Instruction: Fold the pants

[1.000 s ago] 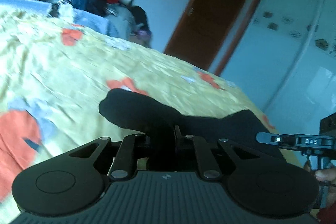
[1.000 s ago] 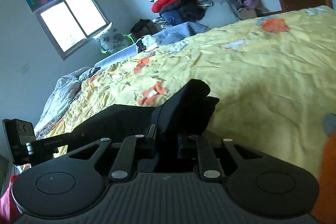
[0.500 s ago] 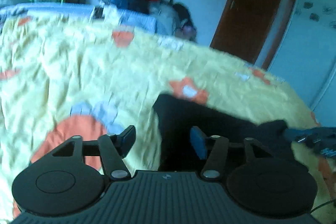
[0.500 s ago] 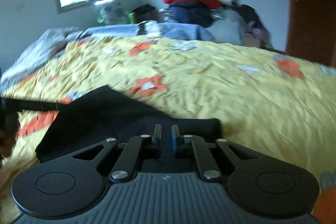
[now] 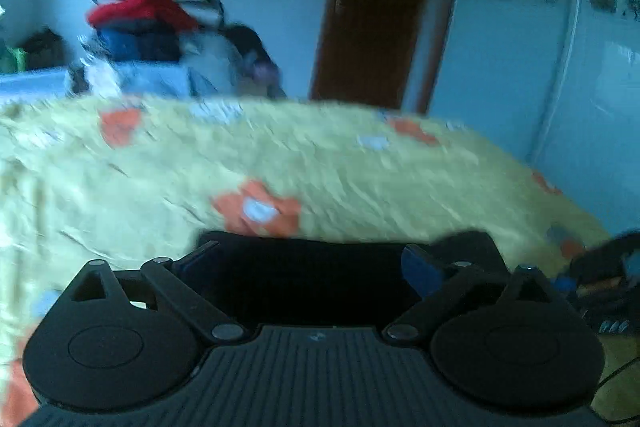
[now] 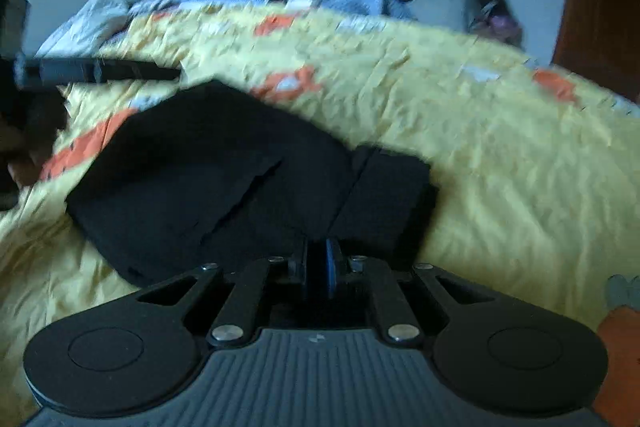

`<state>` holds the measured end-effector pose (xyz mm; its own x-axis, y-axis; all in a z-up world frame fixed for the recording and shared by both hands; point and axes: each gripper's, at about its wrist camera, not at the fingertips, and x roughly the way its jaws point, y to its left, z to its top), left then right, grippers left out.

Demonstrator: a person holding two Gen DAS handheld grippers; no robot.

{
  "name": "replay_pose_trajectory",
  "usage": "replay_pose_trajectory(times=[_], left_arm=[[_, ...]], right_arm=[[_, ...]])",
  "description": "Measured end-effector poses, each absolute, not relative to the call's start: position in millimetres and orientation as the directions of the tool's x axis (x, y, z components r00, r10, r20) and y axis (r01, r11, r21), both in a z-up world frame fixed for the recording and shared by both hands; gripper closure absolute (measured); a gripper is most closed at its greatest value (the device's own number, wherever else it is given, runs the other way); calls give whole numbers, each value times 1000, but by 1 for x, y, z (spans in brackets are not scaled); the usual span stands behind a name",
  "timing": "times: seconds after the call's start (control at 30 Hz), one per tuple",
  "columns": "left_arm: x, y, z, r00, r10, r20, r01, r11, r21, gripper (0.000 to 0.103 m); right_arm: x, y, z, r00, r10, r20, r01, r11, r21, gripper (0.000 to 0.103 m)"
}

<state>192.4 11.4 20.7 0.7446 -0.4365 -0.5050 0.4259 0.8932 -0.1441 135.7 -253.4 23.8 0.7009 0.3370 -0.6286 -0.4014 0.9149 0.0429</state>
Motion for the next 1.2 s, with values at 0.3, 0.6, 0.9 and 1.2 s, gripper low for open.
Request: replay_pose_trajectory(times=[0.3, 0.6, 0.9, 1.2], left_arm=[[231, 21, -22, 723, -229, -652, 200, 972, -120, 5], [145, 2, 14, 806, -283, -519, 308, 951, -41, 1], [119, -78, -18, 776, -298, -556, 445, 883, 148, 1], [120, -107, -20, 760, -330, -560, 485, 861, 151, 4]], right_arm=[[176, -260, 7, 686, 376, -623, -358, 920, 161, 90], [109, -298, 14, 765, 379, -520, -277, 924, 265, 50], [103, -292, -1, 702, 473, -532, -355, 880, 315, 49], [97, -298, -11, 690, 487, -536, -371, 873, 316, 60]])
